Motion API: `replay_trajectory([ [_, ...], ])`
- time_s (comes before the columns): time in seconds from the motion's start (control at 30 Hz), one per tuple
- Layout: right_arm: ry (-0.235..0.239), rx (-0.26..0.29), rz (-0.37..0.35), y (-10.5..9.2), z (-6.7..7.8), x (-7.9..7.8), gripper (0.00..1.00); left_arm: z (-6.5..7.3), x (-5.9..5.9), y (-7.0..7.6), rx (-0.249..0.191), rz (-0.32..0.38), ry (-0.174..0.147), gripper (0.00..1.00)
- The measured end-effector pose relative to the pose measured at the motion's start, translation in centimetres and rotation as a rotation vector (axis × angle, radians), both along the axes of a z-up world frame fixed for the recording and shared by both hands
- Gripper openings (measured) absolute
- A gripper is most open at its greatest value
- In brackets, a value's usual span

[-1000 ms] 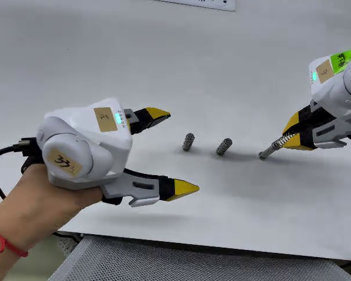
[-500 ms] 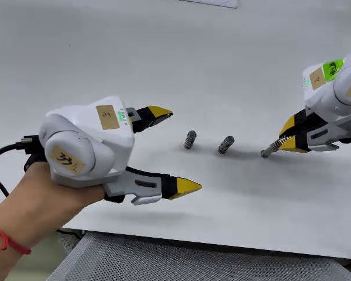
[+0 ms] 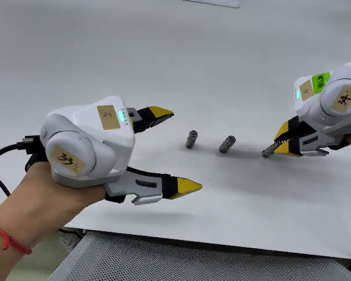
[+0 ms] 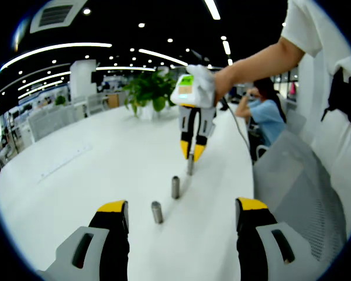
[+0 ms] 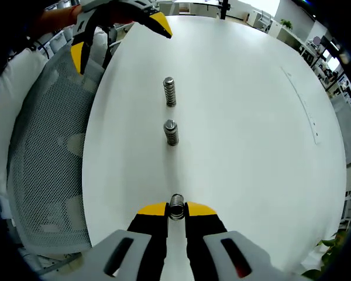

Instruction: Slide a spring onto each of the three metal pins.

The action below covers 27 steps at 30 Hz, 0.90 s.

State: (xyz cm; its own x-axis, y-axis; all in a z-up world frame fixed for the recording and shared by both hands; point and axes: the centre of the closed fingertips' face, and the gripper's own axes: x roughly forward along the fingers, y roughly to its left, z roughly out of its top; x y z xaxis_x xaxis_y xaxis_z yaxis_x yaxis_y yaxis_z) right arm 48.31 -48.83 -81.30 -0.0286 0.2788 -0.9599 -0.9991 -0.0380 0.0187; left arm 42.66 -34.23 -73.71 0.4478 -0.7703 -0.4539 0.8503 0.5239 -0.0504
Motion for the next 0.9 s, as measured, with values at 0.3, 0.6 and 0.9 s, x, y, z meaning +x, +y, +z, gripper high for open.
replay_trajectory([
  [0.3, 0.0, 0.005, -0.01, 0.37, -0.2, -0.51, 0.12, 0.03, 0.08, 0.08, 0.004, -0.003, -0.001, 0.75],
  [0.6, 0.003, 0.007, -0.016, 0.3, -0.64, -0.46, 0.12, 0.05, 0.14, 0.24, 0.012, -0.005, -0.004, 0.75],
  [0.9, -0.003, 0.04, -0.04, 0.46, -0.12, -0.24, 0.15, 0.26, 0.09, 0.4, 0.022, -0.005, -0.009, 0.75],
])
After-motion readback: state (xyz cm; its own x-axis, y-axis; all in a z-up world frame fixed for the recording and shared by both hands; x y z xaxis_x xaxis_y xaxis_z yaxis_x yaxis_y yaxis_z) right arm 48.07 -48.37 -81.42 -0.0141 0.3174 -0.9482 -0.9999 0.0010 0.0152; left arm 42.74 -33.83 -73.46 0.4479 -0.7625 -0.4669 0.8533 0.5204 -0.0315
